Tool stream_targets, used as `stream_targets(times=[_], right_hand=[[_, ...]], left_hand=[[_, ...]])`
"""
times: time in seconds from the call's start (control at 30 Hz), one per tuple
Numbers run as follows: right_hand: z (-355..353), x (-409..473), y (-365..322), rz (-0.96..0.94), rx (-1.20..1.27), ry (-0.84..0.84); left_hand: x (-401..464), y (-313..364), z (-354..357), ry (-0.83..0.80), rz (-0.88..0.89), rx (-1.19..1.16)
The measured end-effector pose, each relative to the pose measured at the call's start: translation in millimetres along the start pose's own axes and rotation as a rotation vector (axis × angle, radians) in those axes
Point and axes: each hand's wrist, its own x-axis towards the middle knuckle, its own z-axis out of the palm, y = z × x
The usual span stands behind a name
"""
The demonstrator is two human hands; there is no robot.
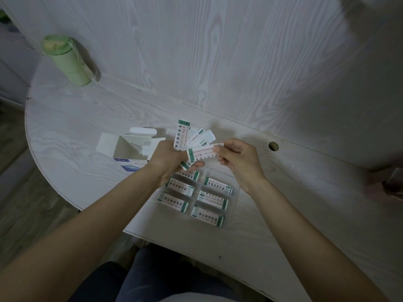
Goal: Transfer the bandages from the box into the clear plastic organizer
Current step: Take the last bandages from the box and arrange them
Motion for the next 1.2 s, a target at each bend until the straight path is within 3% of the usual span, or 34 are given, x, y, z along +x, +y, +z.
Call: stream_targets(times=[0.33, 0.5, 0.73, 0.9, 1.2], right_hand=[[-2.1, -2.6, 3.8, 0.053, -0.154, 0.014], [-12.0, -6.0, 10.9, 0.051, -0.107, 0.080], [-19.7, -11.4, 20.8, 0.022, -0.180, 0.048], [-31.4, -12.2, 43.4, 0.062, -0.255, 0.203], [-26.0, -6.4, 90.8, 0.105, -0.701, 0.322]], left_hand=[[-4.7, -0.8, 4.4, -0.152, 0.041, -0.008], [-4.1, -5.5, 4.2, -0.104, 0.041, -0.032], [0.6, -10.5, 10.1, -0.021, 0.049, -0.049], [5.8, -18.3, 3.4, 0.032, 0.054, -0.031], [5.6, -30.9, -7.3, 0.088, 0.066, -0.015]])
